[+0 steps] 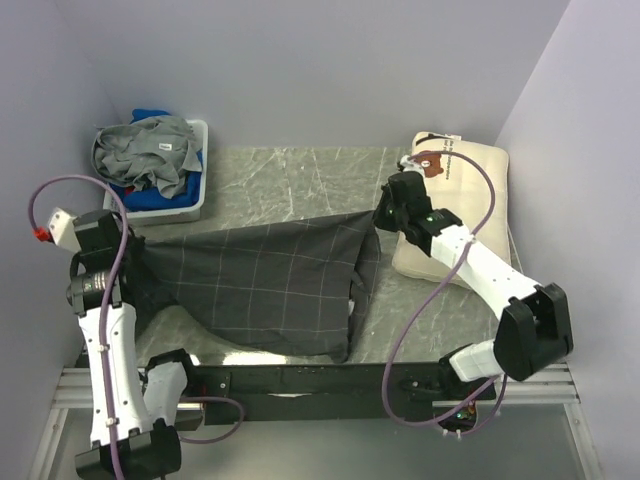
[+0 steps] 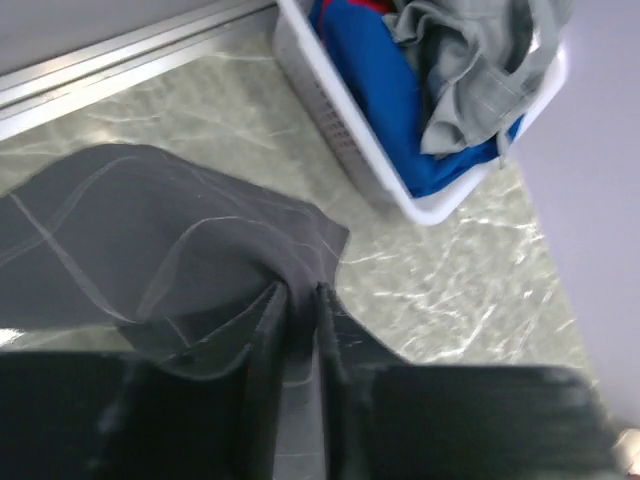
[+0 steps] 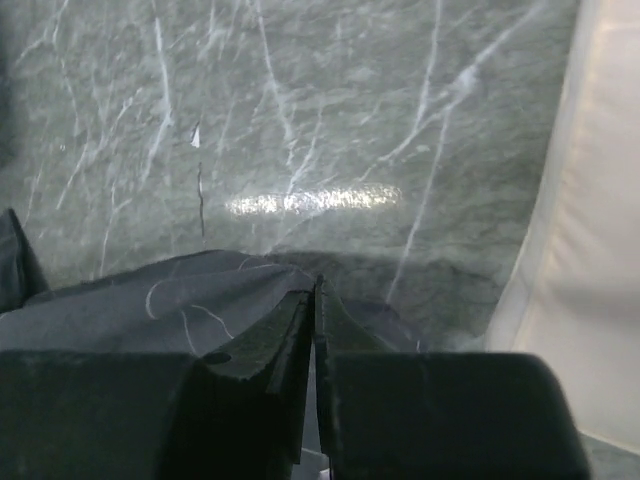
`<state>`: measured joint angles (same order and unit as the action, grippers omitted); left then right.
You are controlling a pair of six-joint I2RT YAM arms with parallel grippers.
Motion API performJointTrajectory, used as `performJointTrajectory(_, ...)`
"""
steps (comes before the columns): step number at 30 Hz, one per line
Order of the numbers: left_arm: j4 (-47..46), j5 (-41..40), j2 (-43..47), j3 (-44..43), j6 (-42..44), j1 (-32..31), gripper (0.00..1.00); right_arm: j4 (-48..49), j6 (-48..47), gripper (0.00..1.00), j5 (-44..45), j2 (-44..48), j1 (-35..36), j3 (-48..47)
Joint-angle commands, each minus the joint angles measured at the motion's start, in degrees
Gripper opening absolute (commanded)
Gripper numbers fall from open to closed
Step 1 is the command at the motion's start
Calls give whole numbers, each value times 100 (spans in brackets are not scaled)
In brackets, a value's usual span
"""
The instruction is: Put the pillow into the pillowcase
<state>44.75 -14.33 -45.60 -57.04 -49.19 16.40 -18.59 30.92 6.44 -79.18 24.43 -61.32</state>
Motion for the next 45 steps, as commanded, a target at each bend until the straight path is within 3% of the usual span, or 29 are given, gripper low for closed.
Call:
performJointTrajectory(1, -509, 806, -168, -28, 339, 197, 28, 190, -428, 18, -273, -282, 1, -739)
performJointTrajectory(3, -660, 1062, -168, 209, 480, 188, 48, 93, -621, 30, -380, -414, 10, -846)
performJointTrajectory(4, -713, 1194, -125, 271, 533, 188, 57, 40, -674, 43, -371, -440, 10, -942)
performJointTrajectory(5, -888, 1465, 15, 342, 655, 188, 72, -39, -744, 50, -336, -458, 10, -978)
performJointTrajectory(7, -959, 1582, 209, 413, 752, 162, 81, -83, -771, 71, -275, -423, 10, -1005)
performJointTrajectory(10, -960, 1836, 482, 237, 972, -83, 87, -267, -754, 84, 146, -248, 1, -1040)
performJointTrajectory(12, -880, 1898, 508, 71, 999, -382, 86, -557, -614, 84, 761, -90, -121, -1040)
performJointTrajectory(15, -1020, 1550, 483, 96, 797, -1496, 86, -629, -473, 86, 588, 234, -725, -760)
performJointTrajectory(16, -1039, 1443, 421, 105, 719, -2274, 86, -602, -446, 87, 500, 340, -929, -550)
performJointTrajectory(18, -1135, 812, 132, 148, 473, -3078, 86, -576, -411, 89, 403, 647, -1324, -364)
performJointTrajectory(19, -1309, 583, -8, 175, 367, -3891, 86, -593, -411, 90, 472, 754, -1378, -250)
performJointTrajectory(21, -1591, 257, -500, 297, -2, -4695, 87, -672, -376, 96, 909, 990, -1458, -161)
performJointTrajectory(22, -1993, 46, -728, 316, -99, -5465, 87, -690, -332, 99, 1103, 1070, -1519, -22)
performJointTrajectory(25, -2321, -245, -2063, -209, -205, -6636, 90, -576, -113, 100, 1211, 1334, -1974, 364)
performJointTrajectory(27, -2584, -124, -3127, -798, -91, -6947, 92, -541, -42, 100, 1176, 1484, -2222, 602)
performJointTrajectory(31, -3148, 911, -4970, -1791, 137, -7037, 98, -409, -68, 100, 730, 1607, -3221, 841)
performJointTrajectory(37, -3526, 1608, -6861, -3505, 349, -7116, 97, -251, 133, 100, 42, 1642, -3787, 1034)
performJointTrajectory(41, -2946, 1688, -7848, -4797, 437, -7177, 96, -206, 134, 100, -247, 1669, -3814, 1122)
performJointTrajectory(45, -3139, 1792, -8227, -4817, 305, -7169, 91, -145, 108, 100, -450, 1791, -3814, 1192)
